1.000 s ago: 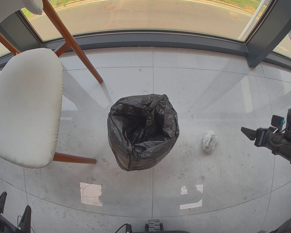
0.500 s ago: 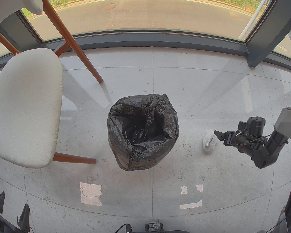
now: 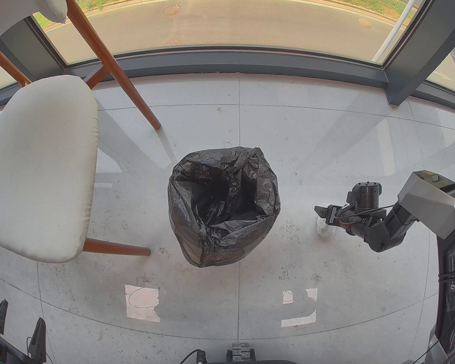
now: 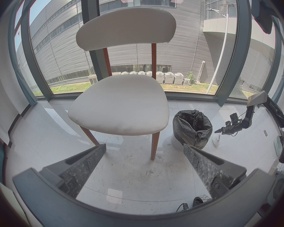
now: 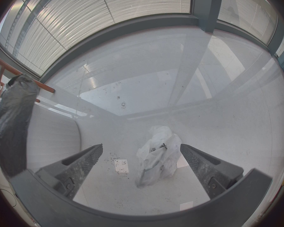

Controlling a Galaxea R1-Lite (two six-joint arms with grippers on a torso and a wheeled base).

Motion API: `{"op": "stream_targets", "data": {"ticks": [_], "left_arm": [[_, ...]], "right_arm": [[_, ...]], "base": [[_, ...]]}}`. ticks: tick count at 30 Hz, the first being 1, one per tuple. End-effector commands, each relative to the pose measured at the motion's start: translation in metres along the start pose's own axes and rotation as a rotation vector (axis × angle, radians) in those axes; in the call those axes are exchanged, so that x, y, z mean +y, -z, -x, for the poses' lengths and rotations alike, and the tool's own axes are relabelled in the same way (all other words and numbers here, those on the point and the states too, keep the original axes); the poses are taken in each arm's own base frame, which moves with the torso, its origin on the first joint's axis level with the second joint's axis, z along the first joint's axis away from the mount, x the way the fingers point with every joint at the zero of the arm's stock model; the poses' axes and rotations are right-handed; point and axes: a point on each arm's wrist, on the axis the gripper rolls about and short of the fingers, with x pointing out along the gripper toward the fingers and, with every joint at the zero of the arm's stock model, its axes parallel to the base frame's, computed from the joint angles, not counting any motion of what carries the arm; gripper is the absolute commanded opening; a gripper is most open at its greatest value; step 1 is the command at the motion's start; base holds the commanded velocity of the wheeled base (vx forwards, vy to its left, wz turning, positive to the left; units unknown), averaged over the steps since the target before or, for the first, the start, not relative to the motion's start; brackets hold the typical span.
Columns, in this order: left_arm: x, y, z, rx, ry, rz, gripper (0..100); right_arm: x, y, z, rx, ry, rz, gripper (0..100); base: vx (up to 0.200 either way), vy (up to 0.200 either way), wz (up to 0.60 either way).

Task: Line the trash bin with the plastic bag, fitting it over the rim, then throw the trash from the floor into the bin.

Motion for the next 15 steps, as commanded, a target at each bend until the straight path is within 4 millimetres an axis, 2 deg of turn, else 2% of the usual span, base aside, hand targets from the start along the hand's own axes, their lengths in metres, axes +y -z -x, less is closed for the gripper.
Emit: {"op": "stream_targets", "data": {"ticks": [1, 6, 7, 15], "left_arm": [[0.000, 0.005, 0.000, 0.004, -0.001, 0.000, 100], [0.000, 0.005, 0.000, 0.004, -0.001, 0.000, 100], [0.000, 0.005, 0.000, 0.006, -0.001, 0.000, 100], [0.000, 0.005, 0.000, 0.004, -0.001, 0.000, 100]], "right_arm": [[-0.005, 0.019, -0.020, 0.030, 0.028, 0.004, 100], [-0.007, 0.022, -0.036, 0.009, 0.040, 0.002, 100], [-0.008, 0.022, -0.038, 0.003, 0.043, 0.001, 0], [-0.005, 0.020, -0.037, -0.004, 0.043, 0.006, 0]], "base": [[0.000, 0.000, 0.00], [0.000, 0.000, 0.00], [0.000, 0.000, 0.00], [0.000, 0.000, 0.00]]}}
